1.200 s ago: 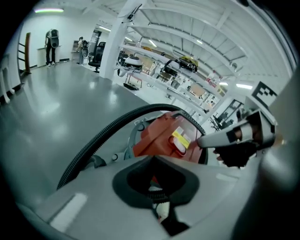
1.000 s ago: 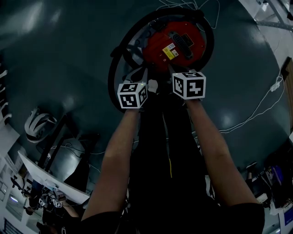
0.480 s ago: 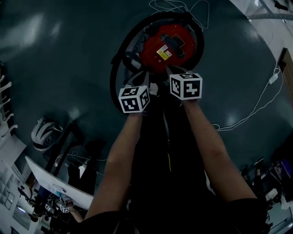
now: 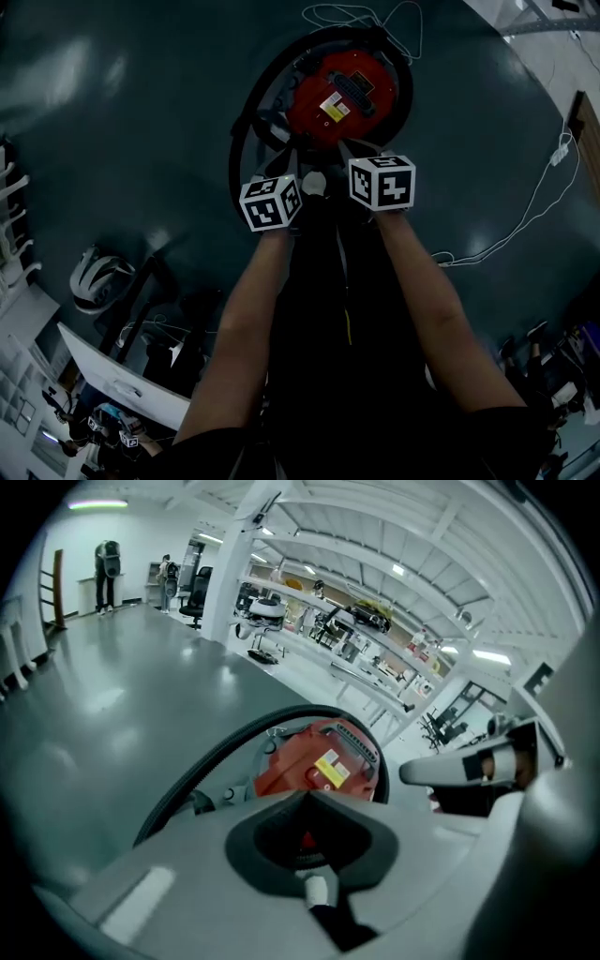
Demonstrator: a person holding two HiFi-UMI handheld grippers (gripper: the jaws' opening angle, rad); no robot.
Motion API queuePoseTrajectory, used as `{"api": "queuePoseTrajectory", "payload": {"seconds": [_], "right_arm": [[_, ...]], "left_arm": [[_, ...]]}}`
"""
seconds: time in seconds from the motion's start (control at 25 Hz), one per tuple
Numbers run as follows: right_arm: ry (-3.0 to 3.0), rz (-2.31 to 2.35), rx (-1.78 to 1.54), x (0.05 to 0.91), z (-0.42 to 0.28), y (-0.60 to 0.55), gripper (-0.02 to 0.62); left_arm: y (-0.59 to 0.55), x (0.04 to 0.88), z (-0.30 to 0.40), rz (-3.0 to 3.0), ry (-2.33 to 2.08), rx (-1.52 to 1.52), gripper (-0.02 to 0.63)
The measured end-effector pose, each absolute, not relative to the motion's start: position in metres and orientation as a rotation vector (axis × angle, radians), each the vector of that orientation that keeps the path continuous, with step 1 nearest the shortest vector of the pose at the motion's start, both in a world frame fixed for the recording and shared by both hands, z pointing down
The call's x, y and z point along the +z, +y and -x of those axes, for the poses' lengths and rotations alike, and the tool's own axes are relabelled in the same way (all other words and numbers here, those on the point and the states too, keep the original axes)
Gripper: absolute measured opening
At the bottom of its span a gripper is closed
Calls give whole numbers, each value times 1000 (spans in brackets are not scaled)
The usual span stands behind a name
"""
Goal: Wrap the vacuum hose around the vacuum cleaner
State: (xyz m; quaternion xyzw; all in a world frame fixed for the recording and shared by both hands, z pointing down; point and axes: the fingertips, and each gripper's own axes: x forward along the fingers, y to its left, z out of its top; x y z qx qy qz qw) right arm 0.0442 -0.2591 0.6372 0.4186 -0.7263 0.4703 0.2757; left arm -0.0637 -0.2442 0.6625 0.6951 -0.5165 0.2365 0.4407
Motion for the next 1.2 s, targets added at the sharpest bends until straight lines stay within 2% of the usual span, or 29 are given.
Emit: {"api": "queuePoseTrajectory", "payload": {"seconds": [0.56, 1.2], "right_arm": [[-1945, -1015, 1227, 667, -11, -255, -6], [-1935, -1067, 1265, 665, -14, -259, -5]], "left_arm": [[-237, 686, 86, -1707, -1313, 564, 9], [-250, 681, 76, -1739, -1286, 573, 9]]}}
